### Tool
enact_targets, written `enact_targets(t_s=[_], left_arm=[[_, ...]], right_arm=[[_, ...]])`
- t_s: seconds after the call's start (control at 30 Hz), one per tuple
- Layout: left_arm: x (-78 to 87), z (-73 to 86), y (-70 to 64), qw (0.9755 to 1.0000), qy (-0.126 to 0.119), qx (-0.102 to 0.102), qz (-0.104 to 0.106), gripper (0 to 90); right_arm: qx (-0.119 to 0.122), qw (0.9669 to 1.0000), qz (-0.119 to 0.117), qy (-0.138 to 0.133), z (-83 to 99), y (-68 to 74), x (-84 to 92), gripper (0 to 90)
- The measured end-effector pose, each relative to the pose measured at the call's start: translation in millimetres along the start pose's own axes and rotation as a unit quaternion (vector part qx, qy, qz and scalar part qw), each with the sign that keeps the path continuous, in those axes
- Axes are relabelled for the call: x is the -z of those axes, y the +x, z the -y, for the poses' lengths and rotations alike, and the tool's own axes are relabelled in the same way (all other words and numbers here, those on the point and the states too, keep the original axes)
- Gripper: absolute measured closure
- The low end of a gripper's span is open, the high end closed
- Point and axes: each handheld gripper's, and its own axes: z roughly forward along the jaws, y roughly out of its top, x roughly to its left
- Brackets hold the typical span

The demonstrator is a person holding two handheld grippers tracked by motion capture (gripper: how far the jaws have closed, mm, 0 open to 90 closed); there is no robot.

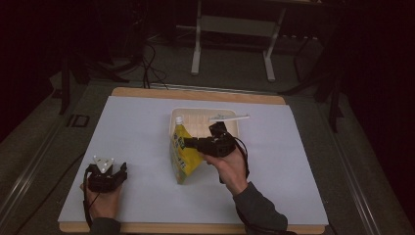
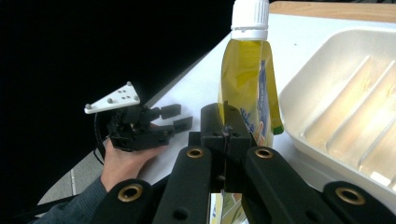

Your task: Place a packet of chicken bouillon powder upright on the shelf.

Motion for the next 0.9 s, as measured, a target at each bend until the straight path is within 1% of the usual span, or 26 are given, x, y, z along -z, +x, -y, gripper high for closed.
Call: enact_targets(t_s=[0.17, 0.3, 0.4, 0.57, 0.9], left_arm=[[0.1, 0.0, -0.1, 1.0, -0.001, 0.0, 0.0, 46.2], [0.1, 0.1, -0.1, 1.0, -0.001, 0.0, 0.0, 46.1], [0.3, 0.1, -0.2, 1.0, -0.001, -0.001, 0.0, 46.0], [0.4, 0.1, -0.1, 1.0, -0.001, 0.0, 0.0, 45.9], [0.4, 0.2, 0.0, 1.0, -0.003, 0.001, 0.001, 45.7]], right_arm=[[0.005, 1.0, -0.003, -0.006, -3.9, 3.3, 1.0, 90.0], [0.015, 0.9999, -0.004, -0.008, -7.9, 9.6, 1.6, 90.0], [0.016, 0.9998, -0.002, -0.009, -8.5, 10.4, 1.5, 90.0], [0.016, 0.9997, -0.006, -0.017, -12.8, 14.1, 1.8, 90.0], [0.024, 0.9993, -0.006, -0.027, -19.5, 18.7, 4.1, 90.0]])
